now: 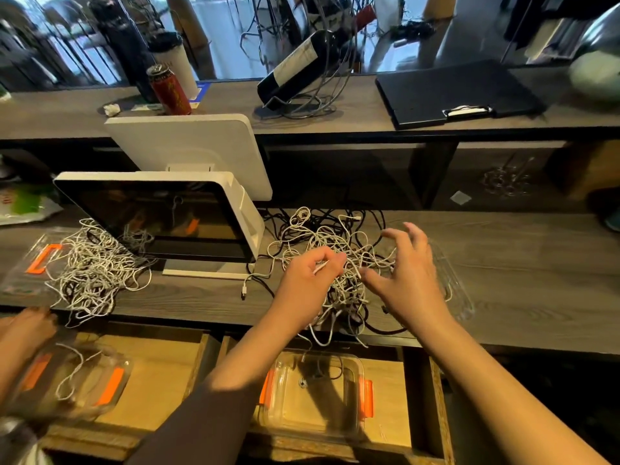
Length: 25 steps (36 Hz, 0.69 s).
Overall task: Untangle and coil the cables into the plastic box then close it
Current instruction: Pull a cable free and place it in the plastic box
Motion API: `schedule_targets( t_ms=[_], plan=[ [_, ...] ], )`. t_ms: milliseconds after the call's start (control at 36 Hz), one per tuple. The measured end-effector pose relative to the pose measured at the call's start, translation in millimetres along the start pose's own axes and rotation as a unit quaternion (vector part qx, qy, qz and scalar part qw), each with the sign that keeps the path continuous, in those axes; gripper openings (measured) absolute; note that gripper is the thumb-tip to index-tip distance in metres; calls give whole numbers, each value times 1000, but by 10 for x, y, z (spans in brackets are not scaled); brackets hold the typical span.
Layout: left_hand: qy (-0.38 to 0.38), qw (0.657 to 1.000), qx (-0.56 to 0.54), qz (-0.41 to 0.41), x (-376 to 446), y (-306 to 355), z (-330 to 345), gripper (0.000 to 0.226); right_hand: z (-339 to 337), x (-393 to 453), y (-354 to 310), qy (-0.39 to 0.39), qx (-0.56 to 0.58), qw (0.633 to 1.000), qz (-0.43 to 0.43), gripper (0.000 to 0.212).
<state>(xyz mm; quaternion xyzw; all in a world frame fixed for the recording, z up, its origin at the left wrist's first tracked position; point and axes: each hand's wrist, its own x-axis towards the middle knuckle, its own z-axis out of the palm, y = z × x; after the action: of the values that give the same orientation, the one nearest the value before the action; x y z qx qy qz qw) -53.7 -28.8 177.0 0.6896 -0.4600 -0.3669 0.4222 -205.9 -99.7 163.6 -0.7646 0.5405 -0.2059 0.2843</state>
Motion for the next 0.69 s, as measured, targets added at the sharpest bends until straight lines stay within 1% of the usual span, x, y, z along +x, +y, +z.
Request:
schedule_targets(
  t_ms=[56, 83, 111, 139, 194, 250, 306, 389, 472, 500, 528, 583, 694],
  plan=[
    [-4, 1000, -29, 0, -1, 2, -4, 31, 40, -36, -16, -26, 96, 994, -39, 32],
    [-1, 999, -45, 2, -3, -8, -12, 32, 60, -68, -35, -66, 156, 984, -54, 21],
    [3, 998, -61, 3, -6, -15, -18, 33, 80, -100, -49, -113, 217, 968, -62, 20],
    [7, 997, -81, 0, -4, -28, -18, 33, 105, -134, -50, -150, 264, 951, -62, 23],
    [32, 989, -146, -21, 2, -48, -16, 34, 165, -203, -44, -176, 306, 934, -60, 32],
    [68, 968, -240, -42, 3, -51, -21, 37, 217, -238, -24, -161, 313, 934, -62, 37],
    [88, 944, -314, -43, 5, -50, -25, 39, 231, -263, -25, -146, 320, 934, -62, 39],
    [77, 915, -395, -34, -21, -4, 0, 35, 222, -296, -57, -138, 339, 928, -72, 39],
    [39, 864, -500, -42, -48, 90, 14, 32, 210, -317, -93, -136, 371, 917, -52, 39],
    [31, 853, -519, -43, -51, 115, 7, 32, 202, -320, -100, -133, 375, 917, -45, 39],
    [28, 849, -525, -45, -54, 135, -1, 35, 202, -323, -102, -129, 375, 917, -41, 40],
    [32, 855, -515, -53, -53, 157, -10, 43, 211, -339, -112, -128, 370, 919, -38, 41],
    [44, 868, -486, -90, -42, 163, -13, 45, 226, -399, -140, -145, 355, 923, -39, 42]
  ],
)
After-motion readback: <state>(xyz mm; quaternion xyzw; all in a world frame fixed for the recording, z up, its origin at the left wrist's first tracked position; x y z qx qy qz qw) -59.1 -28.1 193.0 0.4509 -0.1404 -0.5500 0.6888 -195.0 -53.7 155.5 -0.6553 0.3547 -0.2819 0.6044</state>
